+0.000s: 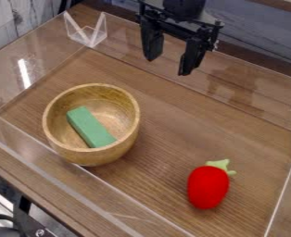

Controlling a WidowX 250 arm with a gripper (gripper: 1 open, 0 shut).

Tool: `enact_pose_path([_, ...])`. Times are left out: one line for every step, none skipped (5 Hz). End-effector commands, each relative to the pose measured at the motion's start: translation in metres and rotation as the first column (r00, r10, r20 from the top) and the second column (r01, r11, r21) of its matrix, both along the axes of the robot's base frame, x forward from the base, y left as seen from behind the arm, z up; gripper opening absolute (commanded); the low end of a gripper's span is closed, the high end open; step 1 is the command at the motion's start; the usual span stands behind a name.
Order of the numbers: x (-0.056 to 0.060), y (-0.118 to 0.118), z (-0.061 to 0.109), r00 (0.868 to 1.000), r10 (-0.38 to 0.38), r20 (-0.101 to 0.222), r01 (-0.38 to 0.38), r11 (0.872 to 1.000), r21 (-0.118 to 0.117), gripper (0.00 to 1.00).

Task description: Remove the green block from the brown bowl and put it on the table

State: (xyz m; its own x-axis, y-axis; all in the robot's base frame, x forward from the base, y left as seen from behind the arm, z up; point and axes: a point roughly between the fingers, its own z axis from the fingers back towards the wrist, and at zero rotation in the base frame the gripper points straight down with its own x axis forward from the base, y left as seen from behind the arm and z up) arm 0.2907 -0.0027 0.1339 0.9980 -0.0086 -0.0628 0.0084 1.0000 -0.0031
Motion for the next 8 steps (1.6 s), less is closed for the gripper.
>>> enact_pose_path([-0.004, 0.002, -0.008, 0.997, 0.077, -0.016, -0.077, 0.997, 0.003, 1.0])
enact_pose_path([-0.019, 0.019, -0.008, 0.976, 0.215, -0.012, -0.215, 0.977, 0.003, 1.0])
enact_pose_path([-0.035, 0.039, -0.006, 0.927, 0.375, 0.012, -0.375, 0.927, -0.011, 1.0])
enact_pose_path([-0.051, 0.048, -0.008, 0.831, 0.556, 0.027, -0.556, 0.831, -0.023, 1.0])
enact_pose_path([-0.06, 0.046, -0.011, 0.715, 0.698, 0.032, -0.697, 0.716, -0.036, 1.0])
enact_pose_path([-0.063, 0.06, -0.011, 0.632, 0.774, 0.039, -0.772, 0.633, -0.049, 1.0])
enact_pose_path([-0.066, 0.073, -0.013, 0.524, 0.851, 0.039, -0.849, 0.526, -0.054, 1.0])
enact_pose_path([-0.065, 0.084, -0.018, 0.438, 0.898, 0.041, -0.896, 0.44, -0.058, 1.0])
